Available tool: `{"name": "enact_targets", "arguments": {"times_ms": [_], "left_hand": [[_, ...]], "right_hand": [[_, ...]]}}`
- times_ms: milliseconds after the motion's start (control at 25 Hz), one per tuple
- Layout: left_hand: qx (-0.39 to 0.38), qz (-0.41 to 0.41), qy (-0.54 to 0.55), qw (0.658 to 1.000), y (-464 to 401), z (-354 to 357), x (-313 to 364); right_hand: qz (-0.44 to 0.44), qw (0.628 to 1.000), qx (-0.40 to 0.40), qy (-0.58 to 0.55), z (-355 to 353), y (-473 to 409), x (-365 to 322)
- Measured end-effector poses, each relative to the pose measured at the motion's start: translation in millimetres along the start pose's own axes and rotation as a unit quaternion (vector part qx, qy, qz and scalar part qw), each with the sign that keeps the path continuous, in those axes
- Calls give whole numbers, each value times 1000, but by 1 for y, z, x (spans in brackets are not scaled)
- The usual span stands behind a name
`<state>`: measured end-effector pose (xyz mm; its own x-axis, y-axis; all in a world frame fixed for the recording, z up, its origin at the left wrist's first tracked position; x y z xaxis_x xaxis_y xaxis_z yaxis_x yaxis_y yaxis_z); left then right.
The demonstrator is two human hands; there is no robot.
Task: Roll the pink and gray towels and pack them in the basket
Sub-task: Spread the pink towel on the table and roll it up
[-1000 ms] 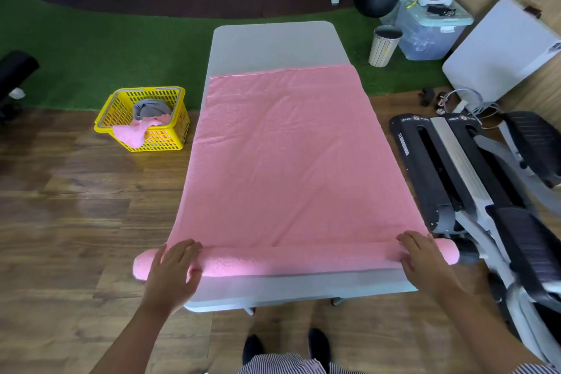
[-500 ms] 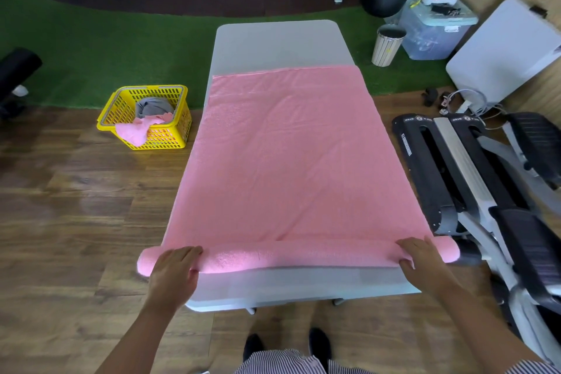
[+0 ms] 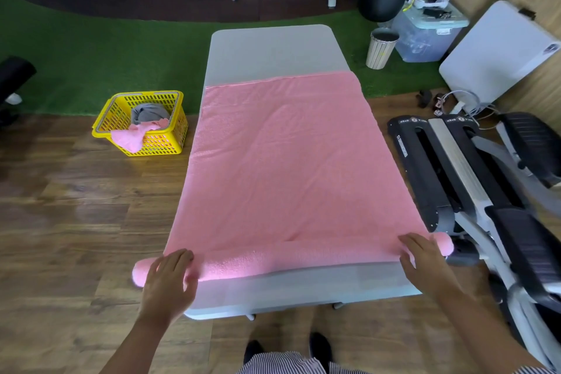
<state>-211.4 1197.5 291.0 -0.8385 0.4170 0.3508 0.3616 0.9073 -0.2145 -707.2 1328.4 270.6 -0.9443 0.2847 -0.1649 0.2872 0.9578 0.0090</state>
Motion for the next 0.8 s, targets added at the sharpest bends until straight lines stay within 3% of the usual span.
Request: {"name": "enact_targets", "arguments": {"times_ms": [240, 400, 600, 800], "left_hand": [[-63, -16, 3, 998, 2, 20, -8], [-66, -22, -9, 998, 1, 16, -7], [-62, -8, -27, 998, -7, 8, 0], [-64, 9, -29, 997, -3, 16, 1]], "right_hand": [[11, 993, -75, 85, 4, -5, 4], [-5, 983, -127, 134, -2, -9, -1], [-24, 997, -21, 71, -8, -6, -7], [-7, 998, -62, 13, 1, 6, -2]]}}
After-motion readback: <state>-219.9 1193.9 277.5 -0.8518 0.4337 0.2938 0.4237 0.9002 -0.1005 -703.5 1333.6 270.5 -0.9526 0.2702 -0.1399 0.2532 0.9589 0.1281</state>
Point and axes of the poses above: each hand's wrist, its own y-axis away from the middle knuckle, its own z-axis out of the palm, x = y × z, the point moved 9 cm from there along -y, towards the middle knuckle, and after that the axes turned 9 degrees about y, right-handed, at the moved point
